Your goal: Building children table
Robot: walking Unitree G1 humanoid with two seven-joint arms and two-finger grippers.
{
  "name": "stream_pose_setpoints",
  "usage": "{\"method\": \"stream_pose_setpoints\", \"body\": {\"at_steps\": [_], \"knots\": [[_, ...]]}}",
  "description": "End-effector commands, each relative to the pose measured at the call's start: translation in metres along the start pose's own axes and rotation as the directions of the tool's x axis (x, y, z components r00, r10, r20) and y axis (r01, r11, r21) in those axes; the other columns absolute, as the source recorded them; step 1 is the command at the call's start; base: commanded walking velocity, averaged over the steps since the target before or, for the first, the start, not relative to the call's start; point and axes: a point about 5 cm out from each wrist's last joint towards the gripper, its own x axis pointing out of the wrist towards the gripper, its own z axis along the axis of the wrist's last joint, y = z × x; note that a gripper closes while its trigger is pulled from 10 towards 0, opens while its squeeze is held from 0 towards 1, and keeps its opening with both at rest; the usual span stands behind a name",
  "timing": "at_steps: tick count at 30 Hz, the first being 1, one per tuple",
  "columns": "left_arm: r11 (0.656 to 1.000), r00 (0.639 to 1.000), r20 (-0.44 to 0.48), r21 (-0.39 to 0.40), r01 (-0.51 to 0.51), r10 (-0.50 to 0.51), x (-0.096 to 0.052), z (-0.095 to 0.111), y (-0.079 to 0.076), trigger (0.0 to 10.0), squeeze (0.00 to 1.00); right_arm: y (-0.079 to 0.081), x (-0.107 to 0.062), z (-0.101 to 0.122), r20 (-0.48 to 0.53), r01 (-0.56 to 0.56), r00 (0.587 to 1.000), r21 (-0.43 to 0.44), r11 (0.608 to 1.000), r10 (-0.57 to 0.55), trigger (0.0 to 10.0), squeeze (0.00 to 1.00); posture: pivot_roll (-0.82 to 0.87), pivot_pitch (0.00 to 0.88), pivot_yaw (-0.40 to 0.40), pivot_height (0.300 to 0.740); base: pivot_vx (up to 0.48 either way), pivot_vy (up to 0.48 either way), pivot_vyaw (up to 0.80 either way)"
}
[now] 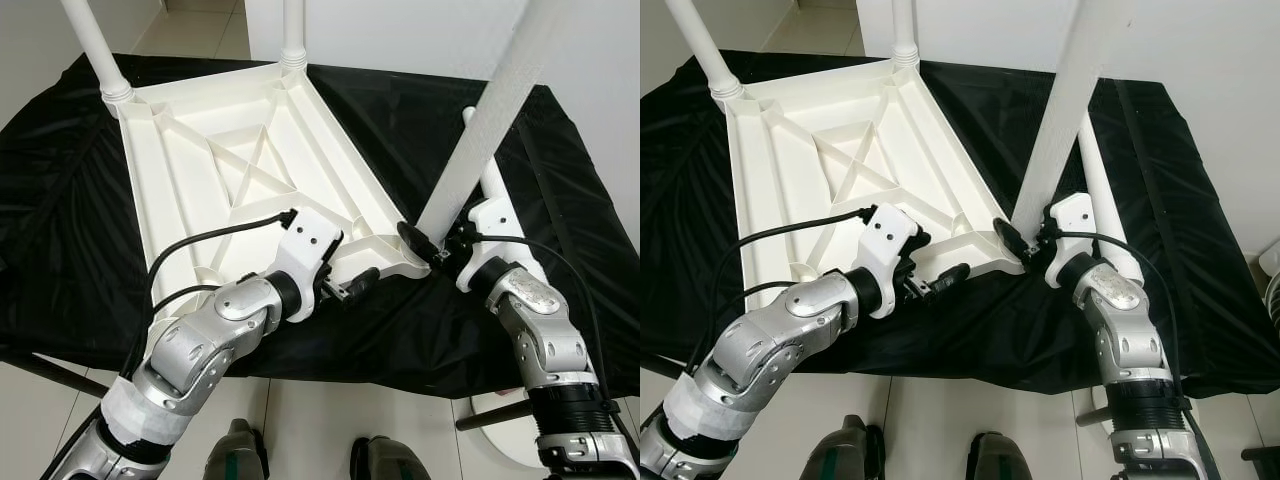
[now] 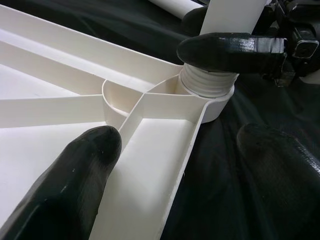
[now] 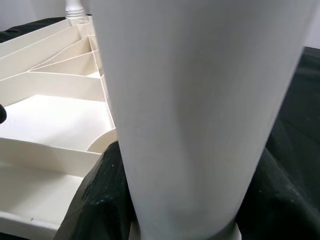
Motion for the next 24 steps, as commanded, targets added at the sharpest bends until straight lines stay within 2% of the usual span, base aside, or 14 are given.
{"method": "stream_pose_setpoints", "body": {"at_steps": [1,6,7,9,10,11,14,16,17,20,22,24], "knots": [[0.993,0.993,-0.009,0.006,0.118,-0.118,0.000,0.001,-0.008,10.0,0.00,0.004,-0.002,-0.013,-0.059,-0.032,0.998,0.026,0.999,0.033,0.0,0.00,-0.01,0.106,0.036,0.740,0.000,0.000,0.00],[0.993,0.993,-0.011,0.003,0.121,-0.121,0.000,0.000,-0.009,10.0,0.00,0.003,-0.006,-0.014,-0.044,-0.016,0.999,0.043,0.999,0.018,0.0,0.00,-0.01,0.108,0.037,0.740,0.000,0.000,0.00],[0.993,0.992,-0.012,0.002,0.122,-0.122,0.001,-0.001,-0.009,10.0,0.00,0.003,-0.006,-0.013,-0.038,0.018,0.999,0.056,0.998,-0.015,6.7,0.00,-0.02,0.111,0.037,0.740,0.000,0.000,0.00],[0.993,0.992,-0.013,0.001,0.122,-0.122,0.001,-0.001,-0.008,10.0,0.00,0.003,-0.007,-0.013,-0.036,0.042,0.999,0.065,0.997,-0.040,6.7,0.00,-0.02,0.111,0.037,0.740,0.000,0.000,0.00],[0.993,0.992,-0.014,0.000,0.122,-0.122,0.001,-0.002,-0.008,10.0,0.00,0.004,-0.007,-0.012,-0.023,0.072,0.997,0.079,0.994,-0.070,10.0,0.00,-0.02,0.113,0.035,0.740,0.000,0.000,0.00],[0.993,0.993,-0.014,-0.003,0.120,-0.120,0.001,-0.002,-0.008,10.0,0.00,0.005,-0.008,-0.010,-0.012,0.114,0.993,0.089,0.989,-0.114,10.0,0.00,-0.02,0.114,0.034,0.740,0.000,0.000,0.00],[0.993,0.993,-0.014,-0.005,0.119,-0.119,0.001,-0.003,-0.008,10.0,0.00,0.006,-0.008,-0.009,-0.003,0.138,0.990,0.093,0.986,-0.139,10.0,0.00,-0.02,0.114,0.033,0.740,0.000,0.000,0.00],[0.994,0.993,-0.014,-0.008,0.114,-0.114,0.002,-0.003,-0.008,10.0,0.00,0.010,-0.009,-0.010,-0.007,0.209,0.978,0.105,0.972,-0.209,10.0,0.00,-0.02,0.115,0.030,0.740,0.000,0.000,0.00],[0.994,0.993,-0.014,-0.008,0.114,-0.114,0.002,-0.003,-0.008,10.0,0.00,0.010,-0.009,-0.010,-0.007,0.209,0.978,0.105,0.972,-0.209,10.0,0.00,-0.02,0.115,0.030,0.740,0.000,0.000,0.00],[0.995,0.995,-0.010,-0.011,0.100,-0.100,0.002,-0.004,-0.006,10.0,0.00,0.018,-0.010,-0.011,-0.008,0.273,0.962,0.126,0.954,-0.275,10.0,0.00,-0.02,0.113,0.028,0.740,0.000,0.000,0.00],[0.996,0.996,-0.010,-0.013,0.085,-0.085,0.002,-0.006,-0.004,10.0,0.00,0.024,-0.008,-0.010,-0.024,0.360,0.933,0.115,0.926,-0.360,10.0,0.00,-0.03,0.106,0.026,0.740,0.000,0.000,0.00],[0.997,0.997,-0.010,-0.015,0.076,-0.076,0.002,-0.006,-0.002,10.0,0.00,0.028,-0.006,-0.009,-0.023,0.395,0.918,0.126,0.910,-0.395,10.0,0.00,-0.03,0.104,0.026,0.740,0.000,0.000,0.00]]}}
